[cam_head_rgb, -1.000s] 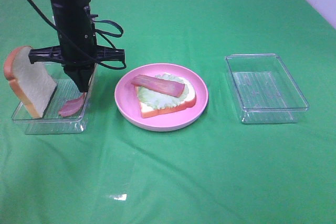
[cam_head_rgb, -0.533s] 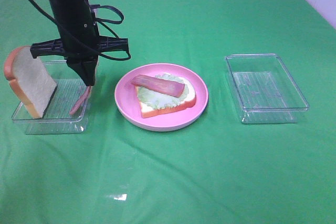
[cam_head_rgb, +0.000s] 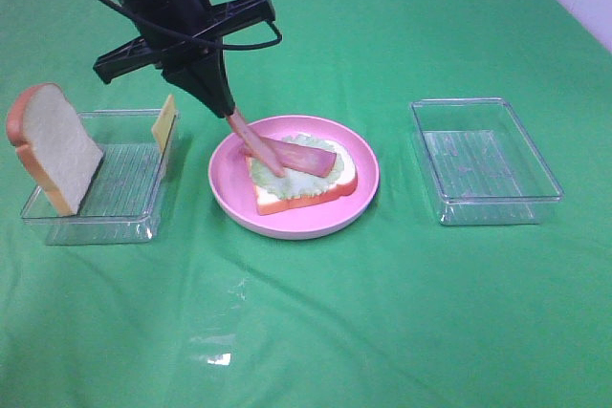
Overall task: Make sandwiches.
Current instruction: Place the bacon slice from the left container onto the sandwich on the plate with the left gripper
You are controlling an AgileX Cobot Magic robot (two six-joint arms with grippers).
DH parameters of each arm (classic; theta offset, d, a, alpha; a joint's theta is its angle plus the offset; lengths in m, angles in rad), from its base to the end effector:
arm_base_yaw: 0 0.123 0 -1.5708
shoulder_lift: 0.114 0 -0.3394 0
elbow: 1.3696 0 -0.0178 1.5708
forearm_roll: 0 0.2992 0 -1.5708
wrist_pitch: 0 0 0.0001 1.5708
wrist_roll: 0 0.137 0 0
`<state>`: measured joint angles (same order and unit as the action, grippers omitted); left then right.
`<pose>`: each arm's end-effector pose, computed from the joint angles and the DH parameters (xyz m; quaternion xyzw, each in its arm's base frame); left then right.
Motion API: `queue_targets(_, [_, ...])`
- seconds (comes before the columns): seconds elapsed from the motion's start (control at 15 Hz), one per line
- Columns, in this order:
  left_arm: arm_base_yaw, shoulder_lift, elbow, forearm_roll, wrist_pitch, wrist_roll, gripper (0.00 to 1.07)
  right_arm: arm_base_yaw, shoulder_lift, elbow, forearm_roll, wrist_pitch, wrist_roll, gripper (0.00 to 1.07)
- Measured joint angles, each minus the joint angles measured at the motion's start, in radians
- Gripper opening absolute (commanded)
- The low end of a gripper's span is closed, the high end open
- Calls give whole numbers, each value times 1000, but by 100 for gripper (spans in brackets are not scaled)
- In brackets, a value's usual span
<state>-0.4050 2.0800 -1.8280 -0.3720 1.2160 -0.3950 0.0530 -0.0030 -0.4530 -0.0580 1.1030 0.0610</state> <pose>0.4626 -0.2491 0.2412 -0.0426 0.9785 -0.2009 0.0163 0.0259 -0.0057 0.2578 0.0046 0.8746 -0.0014 0.4849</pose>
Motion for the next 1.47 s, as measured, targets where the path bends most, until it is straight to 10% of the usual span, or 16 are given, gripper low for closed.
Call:
queue_targets(1.0, [0,204,-58,-601,-134,499,0,0,0,0,0,0,0,95])
queue_targets(1.2, [1,253,-58,-584,-75,596,0,0,0,0,0,0,0,95])
queue_targets(1.47, [1,254,-58,-369,-143,571,0,0,0,0,0,0,0,95])
